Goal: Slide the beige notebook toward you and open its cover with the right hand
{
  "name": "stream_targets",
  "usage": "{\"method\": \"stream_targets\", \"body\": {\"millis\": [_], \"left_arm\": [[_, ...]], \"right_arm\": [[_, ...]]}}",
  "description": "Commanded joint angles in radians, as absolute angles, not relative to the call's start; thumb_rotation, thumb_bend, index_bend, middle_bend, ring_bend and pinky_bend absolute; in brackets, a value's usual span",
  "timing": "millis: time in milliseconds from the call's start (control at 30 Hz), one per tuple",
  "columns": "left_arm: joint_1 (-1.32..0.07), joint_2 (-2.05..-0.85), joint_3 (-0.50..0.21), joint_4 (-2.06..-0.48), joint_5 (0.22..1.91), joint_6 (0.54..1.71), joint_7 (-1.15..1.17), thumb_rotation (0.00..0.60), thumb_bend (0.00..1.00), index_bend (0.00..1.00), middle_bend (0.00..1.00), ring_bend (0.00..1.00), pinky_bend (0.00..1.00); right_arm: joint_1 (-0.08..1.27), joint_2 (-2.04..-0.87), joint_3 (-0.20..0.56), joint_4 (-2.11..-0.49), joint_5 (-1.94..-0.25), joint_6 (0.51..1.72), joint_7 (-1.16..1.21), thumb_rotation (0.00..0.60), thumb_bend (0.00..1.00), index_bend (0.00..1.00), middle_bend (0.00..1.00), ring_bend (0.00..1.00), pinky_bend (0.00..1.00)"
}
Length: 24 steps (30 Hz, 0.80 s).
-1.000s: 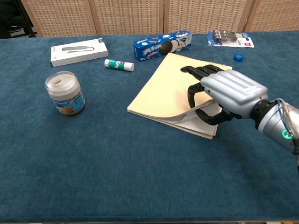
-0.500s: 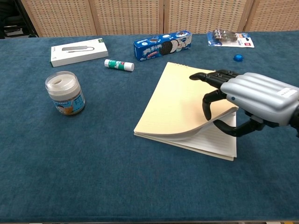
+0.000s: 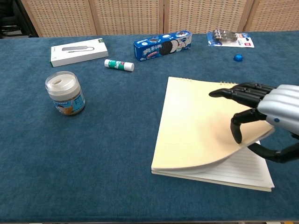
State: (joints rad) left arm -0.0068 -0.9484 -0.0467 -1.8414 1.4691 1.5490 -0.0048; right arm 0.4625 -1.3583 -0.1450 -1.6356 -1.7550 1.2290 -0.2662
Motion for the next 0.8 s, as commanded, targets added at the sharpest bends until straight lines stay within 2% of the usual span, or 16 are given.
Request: {"method": "stream_targets", "body": {"millis": [33,500,800], "left_arm": [[-0.007,-0.948,-0.046,-1.841,1.470,1.549,-0.005,0.600,0.00,0.00,0.00,0.00,0.00],[-0.007,-0.954,-0.042,-1.845,1.473,1.547,0.009,0.600,0.00,0.00,0.00,0.00,0.00],[-0.006,-0.958,-0.040,-1.848,1.473,1.547,0.020,0.600,0.00,0.00,0.00,0.00,0.00]], "right_arm": [[0.449,-1.340,-0.165,-1.642,-1.777,1.242,-0.250,0.600,0.62,0.80,0.00,0.00,0.00],[0.387,-1.227,-0.301,-1.640,-1.934,1.302,-0.175,0.600,0.62,0.80,0.00,0.00,0.00],[0.376,-1.181,-0.347,-1.661,-2.036,1.324,-0.169,0.600,0.62,0.80,0.00,0.00,0.00]]}}
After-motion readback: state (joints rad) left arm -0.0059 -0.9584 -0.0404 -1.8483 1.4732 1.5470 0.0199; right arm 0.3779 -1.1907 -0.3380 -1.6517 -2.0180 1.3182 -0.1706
